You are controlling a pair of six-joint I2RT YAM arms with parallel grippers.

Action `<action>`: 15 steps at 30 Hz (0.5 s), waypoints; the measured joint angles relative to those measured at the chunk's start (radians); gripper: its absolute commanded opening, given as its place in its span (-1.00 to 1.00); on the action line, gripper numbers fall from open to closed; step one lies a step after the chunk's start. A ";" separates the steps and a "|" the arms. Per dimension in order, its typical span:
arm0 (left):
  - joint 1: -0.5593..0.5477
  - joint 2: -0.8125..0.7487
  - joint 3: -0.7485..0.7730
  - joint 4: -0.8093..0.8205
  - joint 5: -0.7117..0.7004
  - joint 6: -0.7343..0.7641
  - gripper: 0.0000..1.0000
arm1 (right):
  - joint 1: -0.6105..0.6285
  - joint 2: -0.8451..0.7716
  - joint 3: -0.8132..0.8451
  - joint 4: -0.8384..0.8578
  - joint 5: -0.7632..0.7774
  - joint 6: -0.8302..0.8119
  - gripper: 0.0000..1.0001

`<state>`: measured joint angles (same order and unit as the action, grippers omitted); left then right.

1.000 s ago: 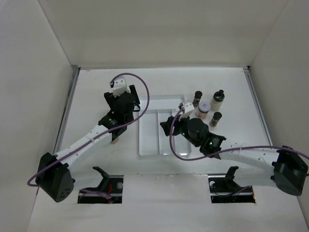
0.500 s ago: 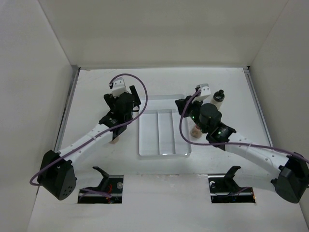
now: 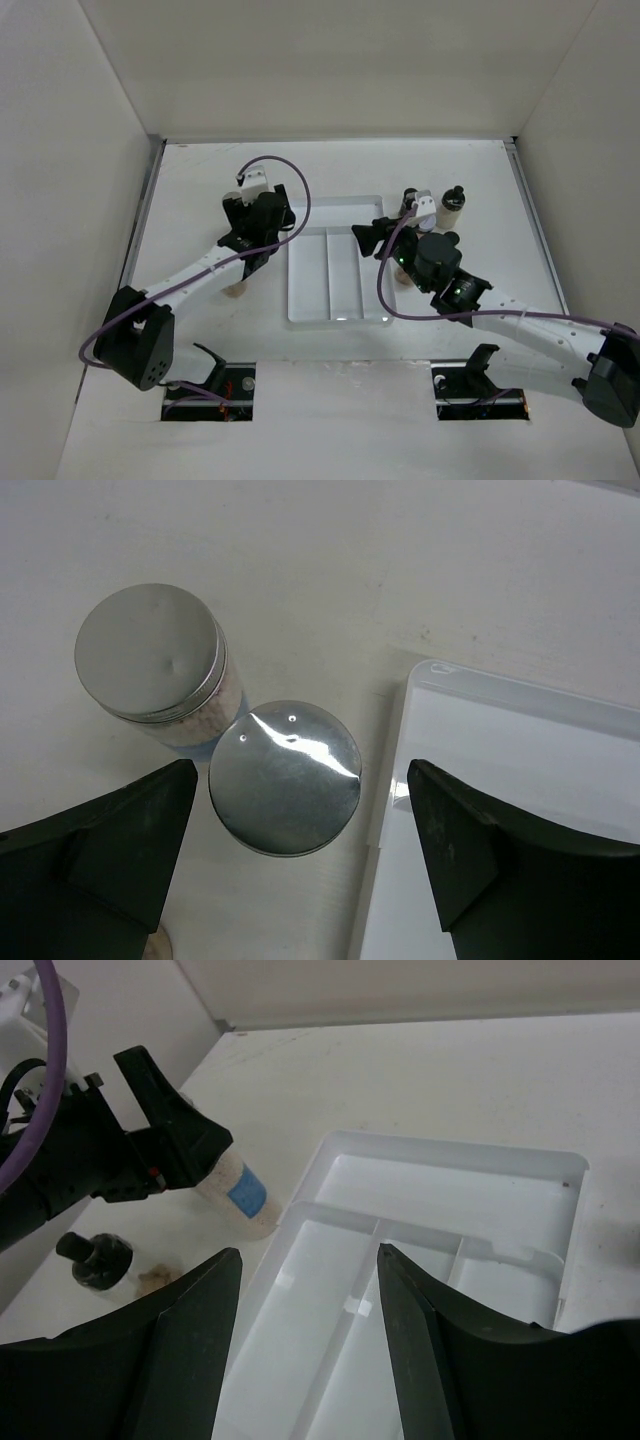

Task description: Organize the condiment bottles

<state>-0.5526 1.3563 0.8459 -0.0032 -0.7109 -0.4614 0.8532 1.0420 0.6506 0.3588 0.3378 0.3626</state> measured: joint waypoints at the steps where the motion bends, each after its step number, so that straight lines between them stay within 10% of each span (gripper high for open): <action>1: 0.000 0.000 0.000 -0.002 -0.001 0.000 0.71 | -0.001 0.000 -0.001 0.000 0.002 0.000 0.27; 9: 0.031 0.050 0.000 0.023 -0.005 0.000 0.47 | -0.001 0.006 -0.001 0.009 0.005 0.000 0.26; 15: 0.048 0.093 0.000 0.040 0.000 0.004 -0.27 | -0.001 0.006 -0.004 0.010 0.006 0.000 0.26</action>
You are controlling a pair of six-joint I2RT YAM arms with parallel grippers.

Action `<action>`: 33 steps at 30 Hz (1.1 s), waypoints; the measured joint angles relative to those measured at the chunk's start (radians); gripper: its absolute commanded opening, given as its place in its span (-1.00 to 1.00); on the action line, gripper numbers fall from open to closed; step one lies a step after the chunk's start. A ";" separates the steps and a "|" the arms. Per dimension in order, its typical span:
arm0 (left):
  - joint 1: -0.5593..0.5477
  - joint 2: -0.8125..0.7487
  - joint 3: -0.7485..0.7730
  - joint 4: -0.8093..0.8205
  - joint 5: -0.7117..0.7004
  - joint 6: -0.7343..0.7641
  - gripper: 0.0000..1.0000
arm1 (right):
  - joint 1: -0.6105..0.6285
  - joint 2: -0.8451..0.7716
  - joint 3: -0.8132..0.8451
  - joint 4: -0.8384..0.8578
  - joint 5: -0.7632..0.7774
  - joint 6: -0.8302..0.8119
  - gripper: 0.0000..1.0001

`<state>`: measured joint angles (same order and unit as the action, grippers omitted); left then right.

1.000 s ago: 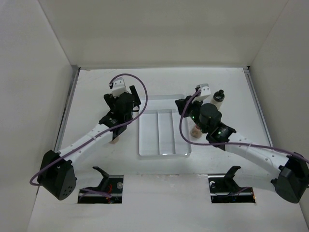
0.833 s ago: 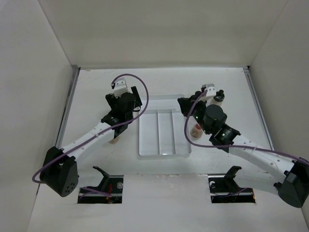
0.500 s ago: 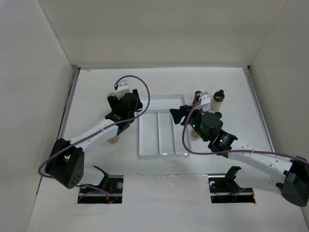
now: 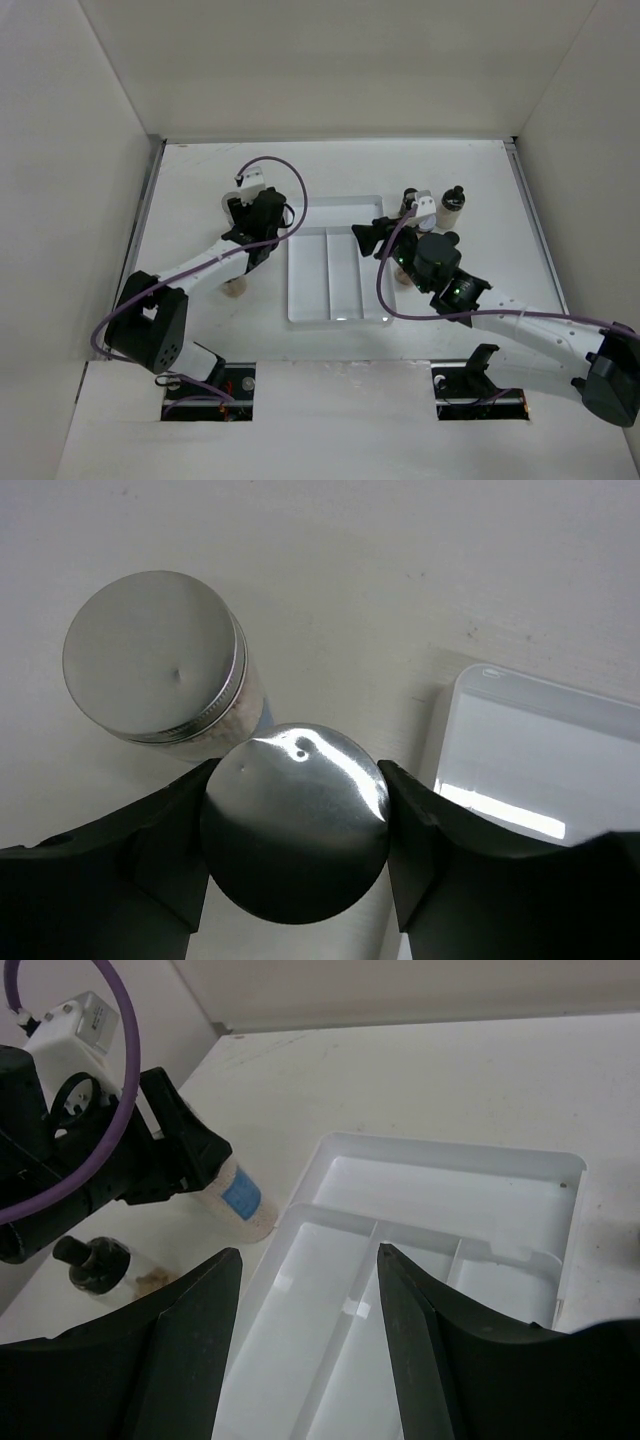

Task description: Organize the condiment bottles

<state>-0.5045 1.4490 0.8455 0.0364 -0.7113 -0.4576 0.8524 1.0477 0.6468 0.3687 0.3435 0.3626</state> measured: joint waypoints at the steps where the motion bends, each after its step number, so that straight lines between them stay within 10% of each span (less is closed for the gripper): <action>1: -0.001 -0.001 0.000 0.000 0.000 -0.001 -0.32 | 0.000 0.000 -0.001 0.000 0.000 0.000 0.26; 15: -0.166 -0.134 0.078 0.059 -0.023 0.097 -0.37 | -0.012 -0.014 -0.026 0.008 0.033 0.005 0.31; 33: -0.272 0.338 0.372 0.185 0.121 0.117 -0.35 | -0.178 -0.213 -0.140 0.006 0.228 0.118 0.33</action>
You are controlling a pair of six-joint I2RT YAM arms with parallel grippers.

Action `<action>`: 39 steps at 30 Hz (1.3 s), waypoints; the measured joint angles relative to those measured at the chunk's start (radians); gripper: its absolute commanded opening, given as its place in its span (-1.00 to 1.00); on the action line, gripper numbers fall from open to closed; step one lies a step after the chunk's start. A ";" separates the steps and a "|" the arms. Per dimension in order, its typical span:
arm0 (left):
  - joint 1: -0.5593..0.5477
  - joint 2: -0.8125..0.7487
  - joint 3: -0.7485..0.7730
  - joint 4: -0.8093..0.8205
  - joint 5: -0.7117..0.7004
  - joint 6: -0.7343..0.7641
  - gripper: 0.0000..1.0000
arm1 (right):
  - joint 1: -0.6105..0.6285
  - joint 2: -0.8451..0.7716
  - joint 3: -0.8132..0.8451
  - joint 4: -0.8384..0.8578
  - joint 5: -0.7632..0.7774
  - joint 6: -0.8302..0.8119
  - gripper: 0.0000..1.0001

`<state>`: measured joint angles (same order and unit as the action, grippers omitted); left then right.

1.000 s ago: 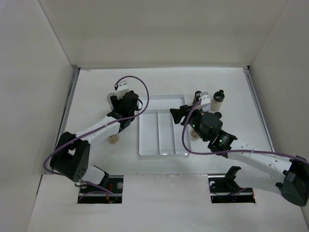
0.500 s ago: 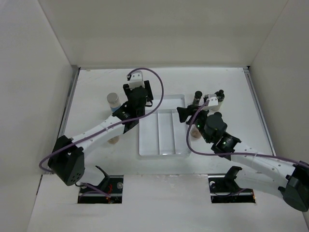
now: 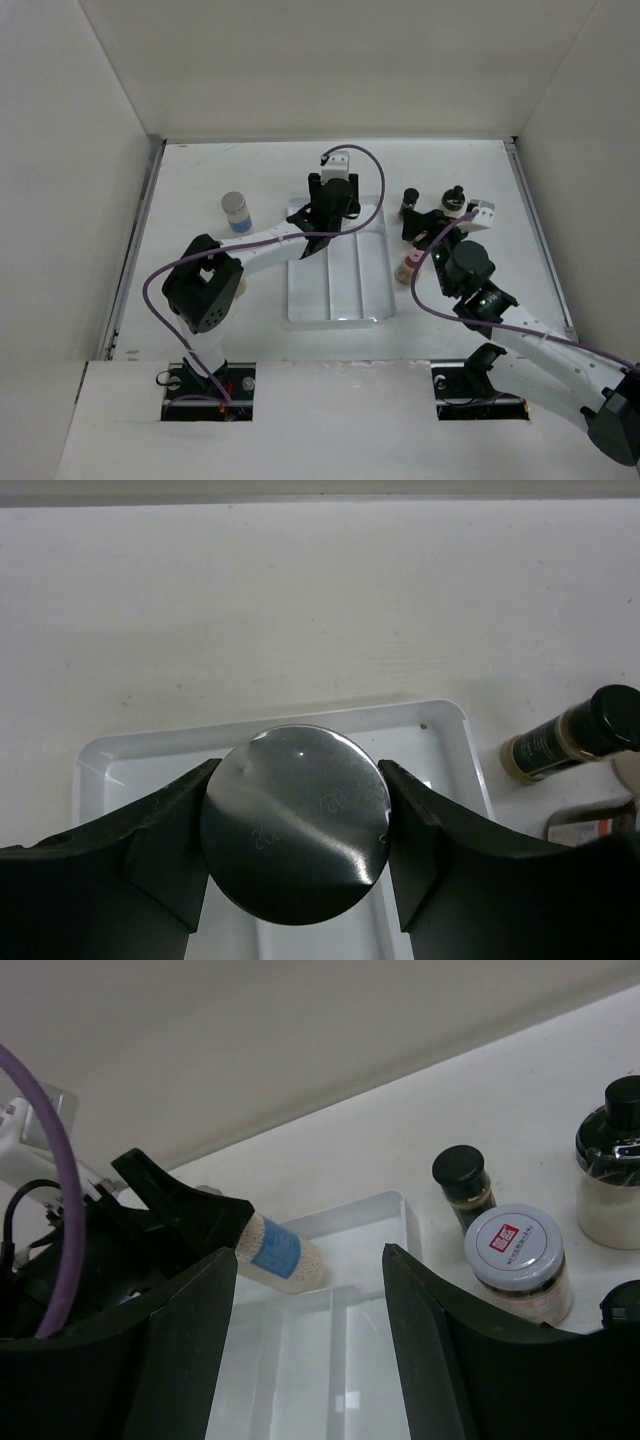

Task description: Organize the condiment bottles

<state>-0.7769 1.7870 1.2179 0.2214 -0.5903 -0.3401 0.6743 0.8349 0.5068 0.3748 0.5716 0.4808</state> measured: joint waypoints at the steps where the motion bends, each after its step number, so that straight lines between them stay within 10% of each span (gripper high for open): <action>1: -0.001 0.010 0.003 0.000 0.001 0.000 -0.34 | 0.000 0.002 0.000 0.000 0.001 0.003 0.33; 6: 0.000 0.048 0.006 -0.001 -0.014 0.004 -0.13 | 0.000 0.011 0.000 0.000 0.002 0.013 0.41; 11: -0.004 0.068 0.006 0.012 -0.042 0.025 0.72 | 0.000 0.011 0.000 0.000 0.002 0.014 0.49; 14: -0.009 0.068 0.006 0.038 -0.050 0.028 0.88 | -0.001 0.011 0.000 0.000 0.002 0.014 0.50; 26: 0.024 -0.229 -0.209 0.098 -0.057 0.043 0.89 | -0.001 0.036 0.000 0.001 0.001 0.014 0.50; 32: 0.203 -0.556 -0.359 0.044 -0.093 -0.004 0.87 | -0.001 0.059 0.000 0.001 -0.017 0.014 0.52; 39: 0.335 -0.587 -0.394 -0.089 -0.100 -0.040 0.86 | 0.002 0.116 0.001 0.001 -0.040 0.009 0.57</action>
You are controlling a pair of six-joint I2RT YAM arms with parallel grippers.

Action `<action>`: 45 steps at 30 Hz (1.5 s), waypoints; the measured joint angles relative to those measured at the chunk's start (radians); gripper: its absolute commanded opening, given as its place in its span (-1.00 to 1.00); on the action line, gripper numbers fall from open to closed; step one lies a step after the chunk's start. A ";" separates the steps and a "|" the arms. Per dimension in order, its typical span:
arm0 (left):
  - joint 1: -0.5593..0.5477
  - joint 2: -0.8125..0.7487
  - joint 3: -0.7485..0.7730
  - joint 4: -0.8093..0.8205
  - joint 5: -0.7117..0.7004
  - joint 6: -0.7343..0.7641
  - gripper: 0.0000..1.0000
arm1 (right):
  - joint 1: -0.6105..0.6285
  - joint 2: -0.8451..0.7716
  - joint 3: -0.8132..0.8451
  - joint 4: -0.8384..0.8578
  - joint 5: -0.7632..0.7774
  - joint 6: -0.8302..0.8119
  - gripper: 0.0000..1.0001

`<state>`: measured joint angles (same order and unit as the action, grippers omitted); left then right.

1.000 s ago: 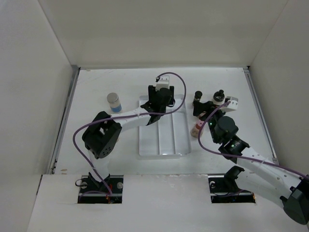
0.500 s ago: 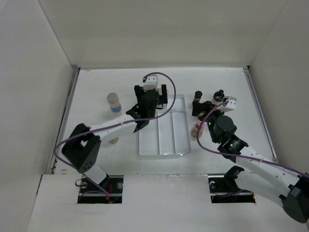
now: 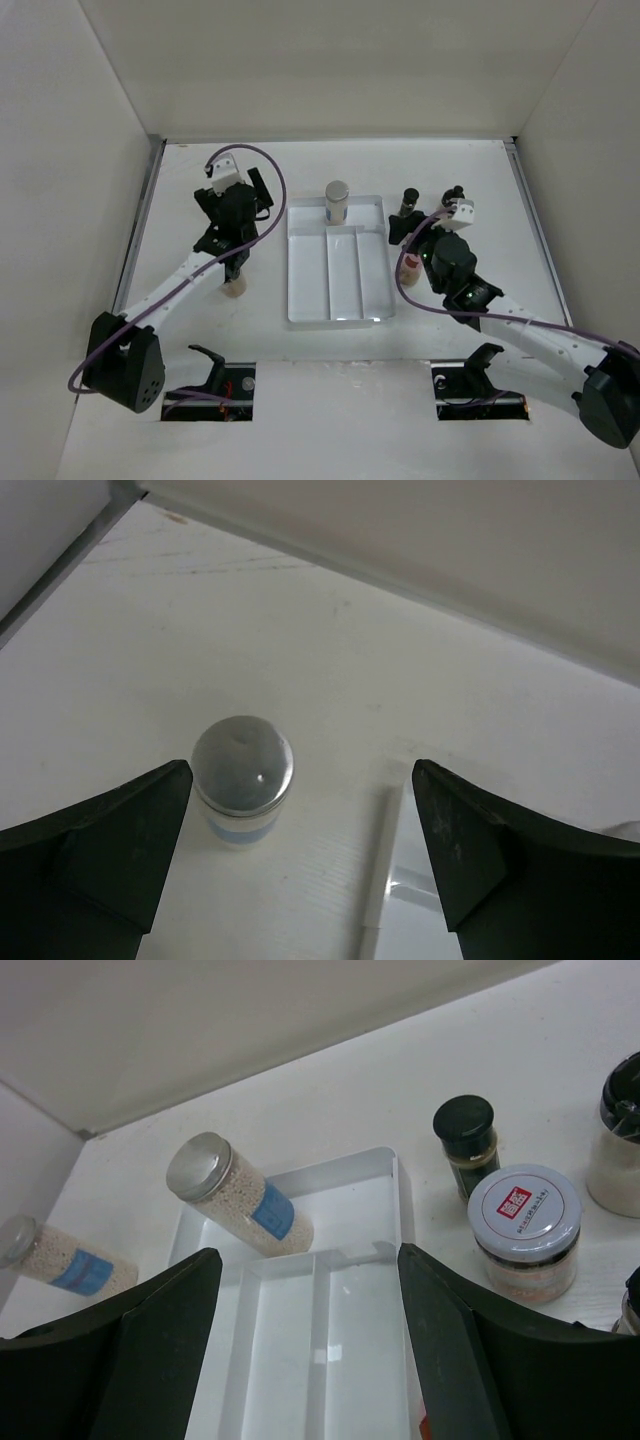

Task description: Organize the condiment bottles

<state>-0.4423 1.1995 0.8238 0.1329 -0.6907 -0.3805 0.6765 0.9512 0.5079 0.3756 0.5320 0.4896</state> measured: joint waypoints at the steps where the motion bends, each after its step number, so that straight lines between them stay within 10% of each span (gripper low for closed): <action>1: 0.008 0.021 0.000 -0.012 0.000 -0.002 0.85 | 0.001 0.009 0.000 0.000 -0.002 -0.003 0.57; 16: 0.097 0.232 -0.057 0.093 -0.024 -0.020 0.61 | 0.012 0.027 0.010 0.000 -0.032 -0.011 0.59; 24: 0.104 0.291 -0.042 0.125 -0.016 -0.007 -0.25 | 0.013 0.037 0.015 -0.001 -0.034 -0.015 0.59; 45: -0.200 0.253 0.119 0.157 0.022 0.044 -0.30 | 0.020 0.048 0.016 -0.001 -0.035 -0.019 0.59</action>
<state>-0.6426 1.4528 0.9424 0.2901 -0.6689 -0.3367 0.6964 0.9997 0.5243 0.3748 0.4973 0.4706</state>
